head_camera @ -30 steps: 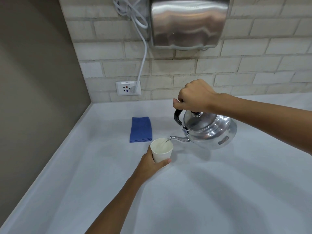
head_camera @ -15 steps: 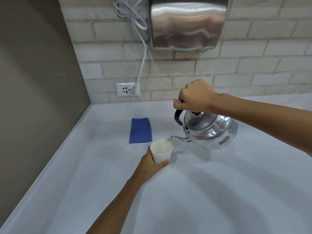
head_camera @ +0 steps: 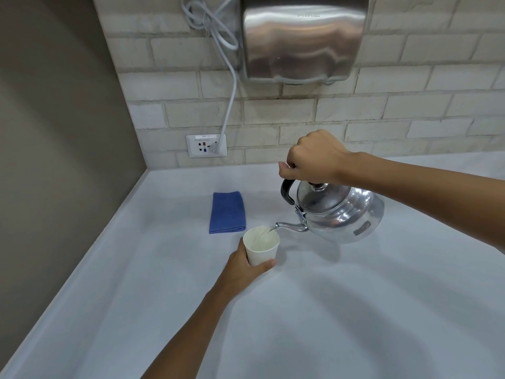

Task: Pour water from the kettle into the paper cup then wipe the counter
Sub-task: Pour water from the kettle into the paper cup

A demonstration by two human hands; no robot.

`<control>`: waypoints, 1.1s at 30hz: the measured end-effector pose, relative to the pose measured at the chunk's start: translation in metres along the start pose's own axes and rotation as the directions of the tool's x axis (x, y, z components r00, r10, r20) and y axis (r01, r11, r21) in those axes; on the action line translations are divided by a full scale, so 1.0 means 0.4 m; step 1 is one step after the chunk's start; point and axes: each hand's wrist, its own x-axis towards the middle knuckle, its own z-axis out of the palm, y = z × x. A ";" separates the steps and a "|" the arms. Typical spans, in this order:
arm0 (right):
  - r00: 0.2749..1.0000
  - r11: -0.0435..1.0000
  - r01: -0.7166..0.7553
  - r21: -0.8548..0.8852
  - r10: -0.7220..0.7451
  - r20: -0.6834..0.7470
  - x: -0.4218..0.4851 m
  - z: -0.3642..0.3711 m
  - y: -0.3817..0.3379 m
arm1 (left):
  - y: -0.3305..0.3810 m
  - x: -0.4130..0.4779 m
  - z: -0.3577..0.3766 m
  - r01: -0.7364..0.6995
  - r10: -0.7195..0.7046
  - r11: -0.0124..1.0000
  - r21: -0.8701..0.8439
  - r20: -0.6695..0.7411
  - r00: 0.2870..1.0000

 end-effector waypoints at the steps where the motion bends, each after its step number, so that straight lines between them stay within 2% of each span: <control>1: 1.000 1.000 0.001 0.000 -0.001 0.002 0.000 0.000 0.000 | 0.001 0.000 0.000 0.001 -0.001 1.000 0.000 0.000 1.000; 33: 1.000 1.000 0.012 -0.014 -0.012 0.016 -0.006 -0.012 0.010 | 0.010 -0.008 -0.003 -0.007 0.007 1.000 -0.004 -0.011 1.000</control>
